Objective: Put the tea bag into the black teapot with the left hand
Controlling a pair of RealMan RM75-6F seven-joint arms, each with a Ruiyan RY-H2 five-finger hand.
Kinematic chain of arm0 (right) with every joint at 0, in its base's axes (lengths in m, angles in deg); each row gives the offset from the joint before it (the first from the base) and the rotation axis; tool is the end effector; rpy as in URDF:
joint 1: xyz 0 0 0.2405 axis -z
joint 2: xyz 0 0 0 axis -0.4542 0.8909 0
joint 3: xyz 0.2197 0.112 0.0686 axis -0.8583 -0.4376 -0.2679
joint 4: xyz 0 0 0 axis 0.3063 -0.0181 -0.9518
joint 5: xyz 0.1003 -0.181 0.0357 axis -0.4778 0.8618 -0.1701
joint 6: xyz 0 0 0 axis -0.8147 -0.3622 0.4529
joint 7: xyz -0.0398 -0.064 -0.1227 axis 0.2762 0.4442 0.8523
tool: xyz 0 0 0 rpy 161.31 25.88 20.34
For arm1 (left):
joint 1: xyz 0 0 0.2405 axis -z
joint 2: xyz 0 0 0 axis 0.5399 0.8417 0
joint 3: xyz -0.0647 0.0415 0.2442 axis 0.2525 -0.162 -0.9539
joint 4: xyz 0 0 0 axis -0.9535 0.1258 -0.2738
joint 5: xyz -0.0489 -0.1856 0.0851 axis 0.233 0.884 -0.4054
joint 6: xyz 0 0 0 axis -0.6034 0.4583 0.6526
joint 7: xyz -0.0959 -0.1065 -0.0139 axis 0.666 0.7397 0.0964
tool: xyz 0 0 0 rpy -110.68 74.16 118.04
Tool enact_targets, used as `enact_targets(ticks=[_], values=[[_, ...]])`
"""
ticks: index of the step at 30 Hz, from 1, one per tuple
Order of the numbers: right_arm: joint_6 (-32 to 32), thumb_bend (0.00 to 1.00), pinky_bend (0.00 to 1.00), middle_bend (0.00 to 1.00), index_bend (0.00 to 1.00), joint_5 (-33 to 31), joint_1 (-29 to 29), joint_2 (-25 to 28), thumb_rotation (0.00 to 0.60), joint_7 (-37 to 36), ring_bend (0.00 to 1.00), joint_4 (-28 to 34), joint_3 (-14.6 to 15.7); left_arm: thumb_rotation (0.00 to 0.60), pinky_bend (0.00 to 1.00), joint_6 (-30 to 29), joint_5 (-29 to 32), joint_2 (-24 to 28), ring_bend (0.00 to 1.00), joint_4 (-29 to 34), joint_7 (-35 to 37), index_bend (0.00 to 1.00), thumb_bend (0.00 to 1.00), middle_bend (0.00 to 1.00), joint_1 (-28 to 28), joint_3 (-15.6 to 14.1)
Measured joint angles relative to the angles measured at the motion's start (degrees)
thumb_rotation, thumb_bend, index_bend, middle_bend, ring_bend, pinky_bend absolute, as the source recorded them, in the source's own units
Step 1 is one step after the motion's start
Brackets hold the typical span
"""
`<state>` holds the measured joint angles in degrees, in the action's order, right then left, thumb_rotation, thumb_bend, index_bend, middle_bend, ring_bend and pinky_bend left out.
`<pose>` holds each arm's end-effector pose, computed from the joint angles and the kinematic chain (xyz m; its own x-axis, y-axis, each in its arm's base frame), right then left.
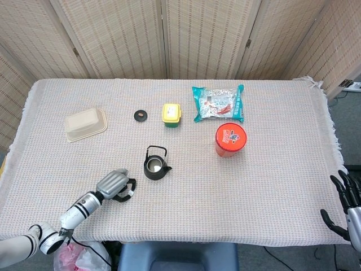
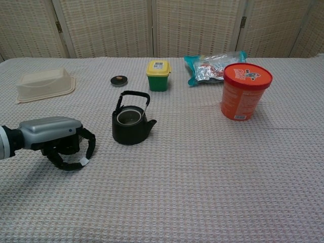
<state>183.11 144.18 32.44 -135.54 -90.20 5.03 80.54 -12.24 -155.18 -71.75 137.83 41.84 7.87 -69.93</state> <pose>-0.3102 -0.1141 0.1932 0.4102 0.1219 0.9038 -0.9079 -0.0391 0.4173 -0.2280 0.3182 -0.0352 0.5038 0.4358 0.7458 0.8091 -0.5406 -0.2306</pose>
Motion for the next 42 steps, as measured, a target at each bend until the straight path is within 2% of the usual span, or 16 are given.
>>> enact_targets(ticks=[6, 14, 29, 35, 42], values=[[-0.32, 0.26, 0.00, 0.00, 0.00, -0.09, -0.16, 0.06, 0.600, -0.02, 0.00, 0.01, -0.01, 0.600, 1.00, -0.49, -0.18, -0.41, 1.00, -0.65, 0.66, 0.56, 0.37, 1.00, 0.08, -0.23], [-0.44, 0.26, 0.00, 0.00, 0.00, -0.05, -0.22, 0.03, 0.600, 0.13, 0.00, 0.00, 0.02, 0.600, 1.00, -0.26, 0.11, -0.62, 1.00, -1.14, 0.59, 0.60, 0.48, 1.00, 0.00, -0.62], [-1.75, 0.26, 0.00, 0.00, 0.00, -0.09, -0.79, -0.07, 0.600, 1.46, 0.00, 0.57, 0.18, 0.600, 1.00, -1.50, 0.65, 0.48, 1.00, -0.82, -0.28, 0.61, 0.50, 1.00, -0.64, -0.58], [-1.68, 0.26, 0.00, 0.00, 0.00, 0.29, -0.87, 0.21, 0.600, 0.69, 0.00, 0.50, 0.35, 0.600, 1.00, -2.45, 0.92, 3.39, 1.00, 3.00, -3.43, 0.61, 0.50, 1.00, -0.59, 0.18], [-1.80, 0.26, 0.00, 0.00, 0.00, 0.90, -1.08, 0.77, 0.600, -1.11, 0.00, 0.08, 0.74, 0.600, 1.00, -3.35, 2.87, 10.24, 1.00, 14.12, -12.95, 0.60, 0.50, 1.00, -0.07, 2.80]])
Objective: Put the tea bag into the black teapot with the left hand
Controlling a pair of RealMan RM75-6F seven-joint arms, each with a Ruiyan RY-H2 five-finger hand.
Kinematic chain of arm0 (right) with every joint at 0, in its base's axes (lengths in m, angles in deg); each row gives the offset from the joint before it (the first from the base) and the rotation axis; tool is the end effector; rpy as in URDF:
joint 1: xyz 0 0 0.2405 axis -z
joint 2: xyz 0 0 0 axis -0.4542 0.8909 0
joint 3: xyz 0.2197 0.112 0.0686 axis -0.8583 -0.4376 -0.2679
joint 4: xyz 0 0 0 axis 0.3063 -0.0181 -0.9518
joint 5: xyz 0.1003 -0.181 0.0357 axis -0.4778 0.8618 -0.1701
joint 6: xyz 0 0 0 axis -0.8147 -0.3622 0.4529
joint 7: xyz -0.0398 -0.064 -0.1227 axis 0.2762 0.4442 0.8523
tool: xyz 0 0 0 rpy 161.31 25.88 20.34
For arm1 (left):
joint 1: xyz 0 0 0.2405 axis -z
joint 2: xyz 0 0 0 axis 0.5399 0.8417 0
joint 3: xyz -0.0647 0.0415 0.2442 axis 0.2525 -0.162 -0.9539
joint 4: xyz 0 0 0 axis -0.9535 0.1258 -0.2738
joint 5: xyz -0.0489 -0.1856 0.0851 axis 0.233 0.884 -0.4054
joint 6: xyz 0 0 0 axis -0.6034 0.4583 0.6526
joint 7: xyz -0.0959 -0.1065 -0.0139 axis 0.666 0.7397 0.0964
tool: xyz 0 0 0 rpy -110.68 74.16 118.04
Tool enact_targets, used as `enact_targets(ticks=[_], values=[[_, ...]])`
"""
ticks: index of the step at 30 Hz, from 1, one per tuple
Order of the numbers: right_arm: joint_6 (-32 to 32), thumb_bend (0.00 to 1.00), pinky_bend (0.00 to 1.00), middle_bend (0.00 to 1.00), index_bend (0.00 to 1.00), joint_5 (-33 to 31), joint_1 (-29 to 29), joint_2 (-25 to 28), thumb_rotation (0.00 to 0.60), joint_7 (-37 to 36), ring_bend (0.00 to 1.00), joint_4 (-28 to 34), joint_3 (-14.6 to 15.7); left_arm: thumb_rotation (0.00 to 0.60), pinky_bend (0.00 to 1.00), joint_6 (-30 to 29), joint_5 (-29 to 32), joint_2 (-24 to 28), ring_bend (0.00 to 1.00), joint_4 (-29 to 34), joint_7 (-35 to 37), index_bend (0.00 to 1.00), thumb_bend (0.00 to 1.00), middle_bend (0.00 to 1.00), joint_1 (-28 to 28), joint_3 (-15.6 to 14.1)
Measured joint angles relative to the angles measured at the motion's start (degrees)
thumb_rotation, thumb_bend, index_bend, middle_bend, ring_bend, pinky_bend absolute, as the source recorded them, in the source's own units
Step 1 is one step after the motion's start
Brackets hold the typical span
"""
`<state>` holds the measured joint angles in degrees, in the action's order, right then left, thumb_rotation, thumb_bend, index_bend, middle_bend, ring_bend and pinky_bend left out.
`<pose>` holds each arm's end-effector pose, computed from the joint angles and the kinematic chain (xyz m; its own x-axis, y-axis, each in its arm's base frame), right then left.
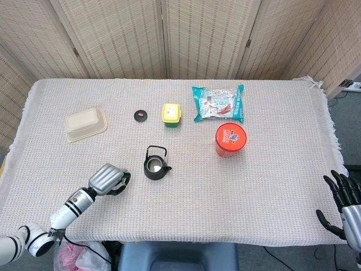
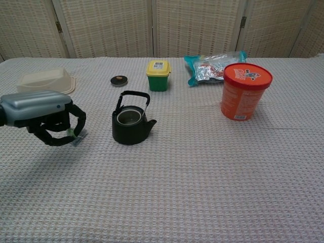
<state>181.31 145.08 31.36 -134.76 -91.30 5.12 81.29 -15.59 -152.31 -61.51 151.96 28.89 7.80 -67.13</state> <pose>-0.3093 -0.1178 0.1905 0.4024 0.0823 0.9118 -0.9102 -0.0708 0.4081 -0.2011 0.3188 0.0157 0.5684 0.2863 0.7713 0.7413 -0.5850 -0.3291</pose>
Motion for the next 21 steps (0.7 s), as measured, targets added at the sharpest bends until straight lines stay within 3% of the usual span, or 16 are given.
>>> enact_targets(ticks=[7, 12, 21], values=[[0.34, 0.26, 0.00, 0.00, 0.00, 0.04, 0.11, 0.44, 0.600, -1.60, 0.00, -0.24, 0.20, 0.600, 1.00, 1.40, 6.04, 6.76, 1.00, 11.04, -11.59, 0.60, 0.50, 1.00, 1.97, 4.86], [-0.51, 0.26, 0.00, 0.00, 0.00, -0.57, -0.25, 0.73, 0.600, -2.31, 0.00, -0.12, 0.10, 0.600, 1.00, 3.69, 11.02, 9.50, 1.00, 14.77, -17.92, 0.60, 0.50, 1.00, 4.65, 8.41], [-1.92, 0.26, 0.00, 0.00, 0.00, -2.22, -0.88, 1.31, 0.600, -3.80, 0.00, 0.21, -0.32, 0.600, 1.00, 6.29, 17.29, 12.18, 1.00, 19.82, -28.93, 0.59, 0.50, 1.00, 9.67, 12.13]])
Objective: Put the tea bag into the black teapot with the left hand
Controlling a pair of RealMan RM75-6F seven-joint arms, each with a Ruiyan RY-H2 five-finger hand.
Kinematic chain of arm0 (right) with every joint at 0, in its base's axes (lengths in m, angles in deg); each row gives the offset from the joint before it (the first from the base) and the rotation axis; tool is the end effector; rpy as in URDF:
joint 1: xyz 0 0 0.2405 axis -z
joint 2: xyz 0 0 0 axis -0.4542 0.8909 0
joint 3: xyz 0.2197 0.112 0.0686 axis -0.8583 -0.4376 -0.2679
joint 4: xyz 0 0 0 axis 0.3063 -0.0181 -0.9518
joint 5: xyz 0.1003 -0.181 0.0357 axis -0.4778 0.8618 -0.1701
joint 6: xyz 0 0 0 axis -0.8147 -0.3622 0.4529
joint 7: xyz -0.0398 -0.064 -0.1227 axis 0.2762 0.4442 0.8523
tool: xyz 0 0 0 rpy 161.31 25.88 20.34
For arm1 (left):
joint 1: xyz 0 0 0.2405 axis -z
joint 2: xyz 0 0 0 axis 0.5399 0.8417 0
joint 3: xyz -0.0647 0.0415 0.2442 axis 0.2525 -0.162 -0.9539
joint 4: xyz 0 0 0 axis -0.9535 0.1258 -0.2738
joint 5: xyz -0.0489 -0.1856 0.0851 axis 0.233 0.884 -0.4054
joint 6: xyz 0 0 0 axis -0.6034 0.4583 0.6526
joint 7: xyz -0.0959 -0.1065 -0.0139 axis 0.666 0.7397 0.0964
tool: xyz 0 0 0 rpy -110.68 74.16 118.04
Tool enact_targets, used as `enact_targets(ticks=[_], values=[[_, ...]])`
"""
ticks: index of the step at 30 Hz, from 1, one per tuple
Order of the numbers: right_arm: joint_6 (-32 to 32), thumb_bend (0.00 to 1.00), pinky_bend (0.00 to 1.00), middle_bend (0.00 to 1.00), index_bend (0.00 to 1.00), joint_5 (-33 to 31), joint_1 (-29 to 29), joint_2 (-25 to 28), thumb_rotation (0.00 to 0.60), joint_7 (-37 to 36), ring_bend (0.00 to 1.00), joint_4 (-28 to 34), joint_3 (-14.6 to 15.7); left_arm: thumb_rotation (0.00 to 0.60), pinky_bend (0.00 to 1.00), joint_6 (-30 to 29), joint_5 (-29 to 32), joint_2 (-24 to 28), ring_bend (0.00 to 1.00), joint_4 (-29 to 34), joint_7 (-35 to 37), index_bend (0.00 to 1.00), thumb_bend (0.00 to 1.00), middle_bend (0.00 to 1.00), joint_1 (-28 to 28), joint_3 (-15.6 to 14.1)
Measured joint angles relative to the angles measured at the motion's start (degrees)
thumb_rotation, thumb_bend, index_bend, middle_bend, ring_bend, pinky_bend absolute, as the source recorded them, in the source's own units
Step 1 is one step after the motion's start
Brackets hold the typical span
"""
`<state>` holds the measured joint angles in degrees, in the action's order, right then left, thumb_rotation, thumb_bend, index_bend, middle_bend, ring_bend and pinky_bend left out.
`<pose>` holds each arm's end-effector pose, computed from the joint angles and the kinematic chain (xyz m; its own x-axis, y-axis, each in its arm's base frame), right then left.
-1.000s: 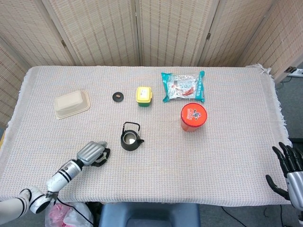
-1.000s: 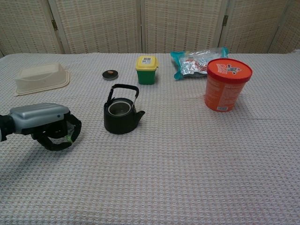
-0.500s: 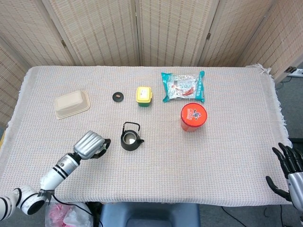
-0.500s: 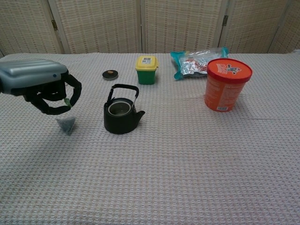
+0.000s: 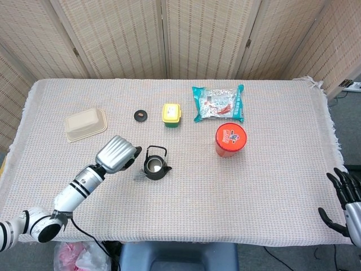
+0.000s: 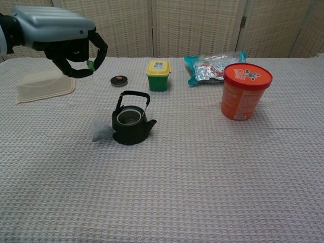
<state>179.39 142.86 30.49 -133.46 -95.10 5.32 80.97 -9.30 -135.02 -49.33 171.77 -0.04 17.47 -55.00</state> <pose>-0.3148 -0.1243 0.1963 0.3644 0.0600 0.9293 -0.9288 -0.0485 0.3674 -0.0898 0.3560 0.0766 0.7044 0.0159 0.7096 0.5632 -0.6210 -0.5452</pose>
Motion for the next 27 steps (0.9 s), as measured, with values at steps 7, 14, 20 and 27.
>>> enact_targets(ticks=[7, 14, 20, 27], values=[[-1.10, 0.26, 0.00, 0.00, 0.00, -1.35, -0.31, 0.36, 0.600, -0.63, 0.00, 0.29, -0.27, 0.600, 1.00, 1.61, 6.50, 1.41, 1.00, 3.15, -6.82, 0.60, 0.50, 1.00, 4.31, 1.96], [-1.27, 0.26, 0.00, 0.00, 0.00, -1.73, -0.39, 0.65, 0.600, -1.35, 0.00, 0.30, -0.40, 0.600, 1.00, 1.68, 11.45, 2.50, 1.00, 5.88, -12.27, 0.60, 0.50, 1.00, 7.79, 2.58], [-1.38, 0.26, 0.00, 0.00, 0.00, -2.27, -0.40, 0.77, 0.600, -1.84, 0.00, 0.18, -0.60, 0.600, 1.00, 1.61, 15.12, 2.31, 1.00, 7.04, -16.32, 0.60, 0.50, 1.00, 11.02, 2.10], [-2.06, 0.26, 0.00, 0.00, 0.00, -3.23, -0.67, 0.91, 0.600, -2.11, 0.00, 0.18, -0.96, 0.600, 1.00, 2.58, 18.64, 0.50, 1.00, 5.58, -19.88, 0.59, 0.50, 1.00, 15.51, 1.20]])
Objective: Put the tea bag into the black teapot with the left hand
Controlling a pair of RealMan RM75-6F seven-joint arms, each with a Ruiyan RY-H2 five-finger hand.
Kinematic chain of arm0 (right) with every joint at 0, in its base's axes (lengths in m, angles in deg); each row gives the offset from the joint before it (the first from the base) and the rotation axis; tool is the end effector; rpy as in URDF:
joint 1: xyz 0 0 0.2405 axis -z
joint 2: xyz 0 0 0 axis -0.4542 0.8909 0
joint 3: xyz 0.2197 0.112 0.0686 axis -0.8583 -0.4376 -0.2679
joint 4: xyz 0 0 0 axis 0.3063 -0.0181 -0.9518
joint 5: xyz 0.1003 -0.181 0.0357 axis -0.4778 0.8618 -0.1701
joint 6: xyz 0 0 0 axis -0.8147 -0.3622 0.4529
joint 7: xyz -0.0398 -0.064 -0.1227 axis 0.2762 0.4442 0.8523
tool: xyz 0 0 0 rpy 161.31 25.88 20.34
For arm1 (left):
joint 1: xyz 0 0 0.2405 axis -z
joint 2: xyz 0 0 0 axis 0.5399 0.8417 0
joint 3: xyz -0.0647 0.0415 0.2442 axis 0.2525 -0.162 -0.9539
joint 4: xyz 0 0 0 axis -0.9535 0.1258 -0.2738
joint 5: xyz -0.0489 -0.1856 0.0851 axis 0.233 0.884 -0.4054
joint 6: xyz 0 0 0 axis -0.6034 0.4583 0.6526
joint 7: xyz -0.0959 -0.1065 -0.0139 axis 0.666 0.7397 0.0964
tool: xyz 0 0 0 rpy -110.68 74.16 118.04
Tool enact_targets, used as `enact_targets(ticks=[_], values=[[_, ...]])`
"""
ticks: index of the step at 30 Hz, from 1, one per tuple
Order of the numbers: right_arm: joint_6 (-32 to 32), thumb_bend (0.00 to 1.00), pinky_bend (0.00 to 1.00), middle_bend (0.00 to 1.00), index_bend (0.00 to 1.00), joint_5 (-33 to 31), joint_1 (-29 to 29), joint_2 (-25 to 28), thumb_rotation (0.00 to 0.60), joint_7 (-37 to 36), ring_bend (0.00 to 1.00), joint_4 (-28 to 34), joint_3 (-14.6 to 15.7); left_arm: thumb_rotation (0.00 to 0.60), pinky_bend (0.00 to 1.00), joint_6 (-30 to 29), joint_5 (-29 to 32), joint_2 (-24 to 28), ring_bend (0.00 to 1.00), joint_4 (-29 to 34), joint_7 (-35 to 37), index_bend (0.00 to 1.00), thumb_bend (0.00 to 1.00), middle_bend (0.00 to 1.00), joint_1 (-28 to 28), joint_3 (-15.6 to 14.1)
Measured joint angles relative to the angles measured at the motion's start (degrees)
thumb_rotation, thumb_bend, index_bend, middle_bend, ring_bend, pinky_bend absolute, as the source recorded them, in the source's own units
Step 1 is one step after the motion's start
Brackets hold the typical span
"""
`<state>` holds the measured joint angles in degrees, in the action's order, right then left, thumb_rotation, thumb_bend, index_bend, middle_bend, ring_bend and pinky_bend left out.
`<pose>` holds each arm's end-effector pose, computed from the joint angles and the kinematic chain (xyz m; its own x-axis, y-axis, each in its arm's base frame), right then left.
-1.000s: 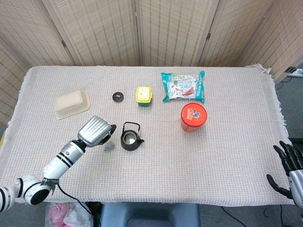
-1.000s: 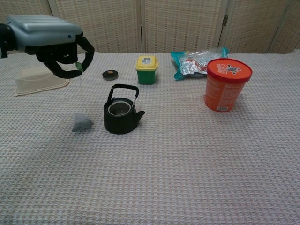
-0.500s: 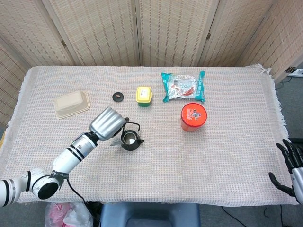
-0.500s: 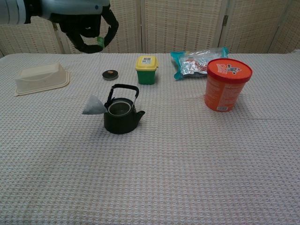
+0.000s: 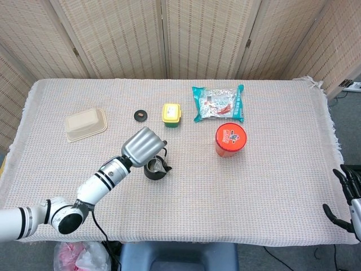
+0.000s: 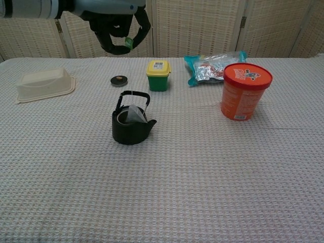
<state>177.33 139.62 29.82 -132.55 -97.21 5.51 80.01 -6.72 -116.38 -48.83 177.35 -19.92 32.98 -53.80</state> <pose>-0.3218 -0.1318 0.2027 0.3466 0.0530 0.9365 -0.9378 -0.0032 0.3472 -0.0028 0.3644 0.0696 0.7948 -0.1109 0.5966 0.3842 -0.6691 -0.6362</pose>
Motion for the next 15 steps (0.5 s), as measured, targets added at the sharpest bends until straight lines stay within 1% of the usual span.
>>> enact_targets(ticks=[5, 10, 15], values=[[-0.19, 0.26, 0.00, 0.00, 0.00, -0.86, -0.01, 0.06, 0.600, -0.21, 0.00, 0.01, -0.34, 0.600, 1.00, 0.70, 0.48, -1.35, 1.00, -2.19, 0.48, 0.59, 0.50, 1.00, 1.20, -1.04], [-0.55, 0.26, 0.00, 0.00, 0.00, -1.10, -0.14, -0.03, 0.600, 0.31, 0.00, 0.08, -0.45, 0.600, 1.00, 1.06, -0.43, -1.91, 1.00, -4.34, 3.88, 0.59, 0.50, 1.00, 0.96, -1.84], [-0.22, 0.26, 0.00, 0.00, 0.00, -1.32, -0.01, -0.39, 0.600, 1.41, 0.00, 0.33, -0.65, 0.600, 1.00, 1.77, -3.25, -1.79, 1.00, -6.97, 8.43, 0.59, 0.50, 1.00, 0.12, -2.59]])
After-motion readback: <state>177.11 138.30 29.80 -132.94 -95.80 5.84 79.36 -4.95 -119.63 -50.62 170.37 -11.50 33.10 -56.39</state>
